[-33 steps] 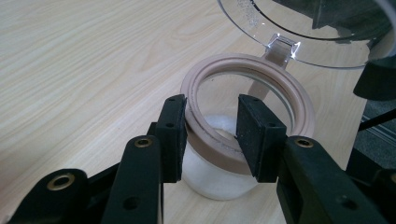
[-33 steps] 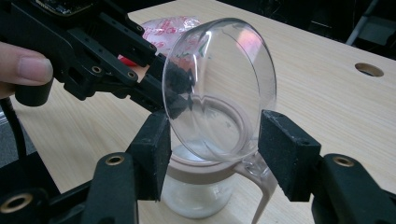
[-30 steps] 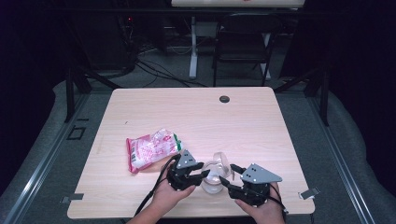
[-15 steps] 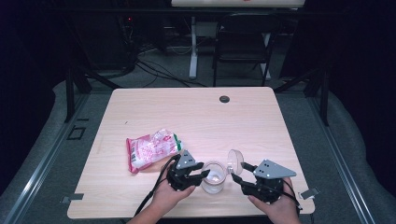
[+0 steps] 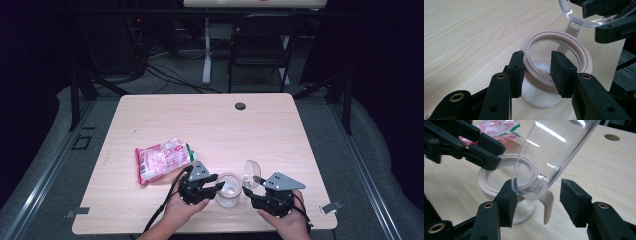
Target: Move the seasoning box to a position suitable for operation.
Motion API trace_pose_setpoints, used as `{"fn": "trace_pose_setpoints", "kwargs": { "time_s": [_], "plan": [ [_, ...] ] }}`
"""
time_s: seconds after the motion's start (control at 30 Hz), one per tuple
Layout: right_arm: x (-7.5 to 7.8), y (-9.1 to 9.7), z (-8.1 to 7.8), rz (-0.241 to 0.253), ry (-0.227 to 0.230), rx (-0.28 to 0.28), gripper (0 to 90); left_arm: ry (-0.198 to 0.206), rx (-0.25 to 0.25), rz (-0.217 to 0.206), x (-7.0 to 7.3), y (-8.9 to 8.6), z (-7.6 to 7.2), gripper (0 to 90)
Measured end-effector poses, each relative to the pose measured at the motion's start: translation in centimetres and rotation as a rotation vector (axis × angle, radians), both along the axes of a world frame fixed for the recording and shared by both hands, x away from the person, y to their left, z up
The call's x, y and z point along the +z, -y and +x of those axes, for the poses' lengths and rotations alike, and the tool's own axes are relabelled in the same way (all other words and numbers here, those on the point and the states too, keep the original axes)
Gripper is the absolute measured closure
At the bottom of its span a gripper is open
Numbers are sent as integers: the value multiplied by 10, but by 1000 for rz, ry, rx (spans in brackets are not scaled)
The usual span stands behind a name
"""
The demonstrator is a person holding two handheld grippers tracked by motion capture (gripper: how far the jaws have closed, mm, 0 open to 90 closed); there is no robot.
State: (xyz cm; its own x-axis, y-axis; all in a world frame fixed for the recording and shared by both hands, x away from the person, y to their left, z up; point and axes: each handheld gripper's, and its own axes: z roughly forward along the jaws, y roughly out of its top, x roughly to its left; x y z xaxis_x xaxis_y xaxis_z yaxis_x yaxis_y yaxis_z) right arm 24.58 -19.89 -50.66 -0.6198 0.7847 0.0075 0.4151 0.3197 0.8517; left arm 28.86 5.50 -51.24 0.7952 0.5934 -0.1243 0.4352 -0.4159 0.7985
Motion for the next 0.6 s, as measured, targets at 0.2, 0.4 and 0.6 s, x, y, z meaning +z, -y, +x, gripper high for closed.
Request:
{"fn": "trace_pose_setpoints", "kwargs": {
  "time_s": [0.2, 0.4, 0.6],
  "plan": [
    [-7, -3, 2, 8, -6, -26, 500, 6, 10, -23, 2, -2, -1, 605],
    [-8, -2, 3, 20, -11, -19, 593, 11, 24, -32, 4, -5, 1, 580],
    [-9, -1, 5, 18, -12, -24, 643, 13, 34, -37, 5, -10, 2, 577]
  ]
}}
